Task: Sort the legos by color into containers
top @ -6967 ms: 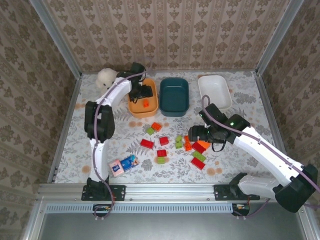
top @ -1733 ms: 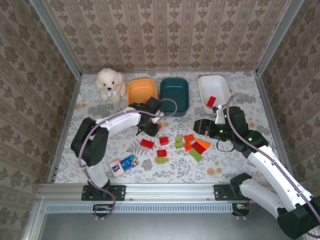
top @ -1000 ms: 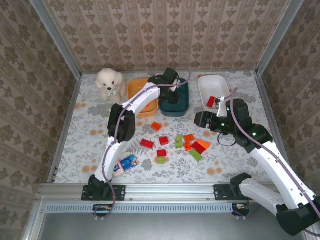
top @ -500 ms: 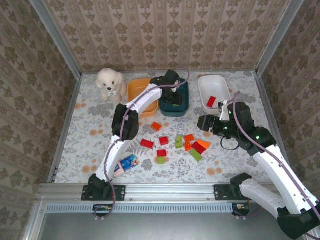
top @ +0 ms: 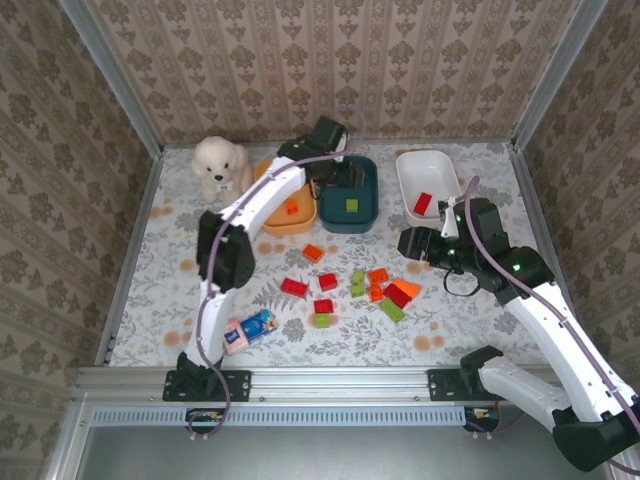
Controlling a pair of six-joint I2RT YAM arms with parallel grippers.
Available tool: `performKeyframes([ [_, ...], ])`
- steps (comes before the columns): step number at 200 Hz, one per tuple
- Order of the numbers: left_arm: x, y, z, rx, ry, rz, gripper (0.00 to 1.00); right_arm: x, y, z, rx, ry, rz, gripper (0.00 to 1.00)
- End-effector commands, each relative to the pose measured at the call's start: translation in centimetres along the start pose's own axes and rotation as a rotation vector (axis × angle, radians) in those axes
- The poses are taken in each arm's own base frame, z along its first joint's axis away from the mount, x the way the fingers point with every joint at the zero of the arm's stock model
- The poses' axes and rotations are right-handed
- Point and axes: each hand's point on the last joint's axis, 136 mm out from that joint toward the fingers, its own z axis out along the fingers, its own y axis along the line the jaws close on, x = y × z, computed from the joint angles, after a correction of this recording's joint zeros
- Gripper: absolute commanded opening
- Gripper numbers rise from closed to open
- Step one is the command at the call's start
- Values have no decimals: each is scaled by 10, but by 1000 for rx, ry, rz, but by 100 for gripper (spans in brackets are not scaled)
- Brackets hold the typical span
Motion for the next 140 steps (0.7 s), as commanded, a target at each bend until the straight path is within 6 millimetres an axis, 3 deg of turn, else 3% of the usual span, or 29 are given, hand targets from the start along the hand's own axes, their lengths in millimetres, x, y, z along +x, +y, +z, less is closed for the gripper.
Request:
performKeyframes([
  [1, -24, 2, -60, 21, -139, -75, 63, -8, 1, -8, 39, -7, -52, 71],
  [25, 0, 23, -95, 11, -167, -165, 64, -5, 19, 3, 18, 36, -150, 70],
  [44, 35, 47, -118, -25, -166, -230, 64, 9, 43, 22, -3, 106, -269, 70],
  [88, 131, 106, -181, -211, -161, -368, 66, 78, 109, 86, -86, 315, -619, 70],
  [108, 171, 132, -214, -299, -202, -448, 67, 111, 125, 124, -73, 428, -708, 71],
  [140, 222, 155, -249, -359, -275, -570, 68, 137, 136, 175, -21, 533, -781, 73],
])
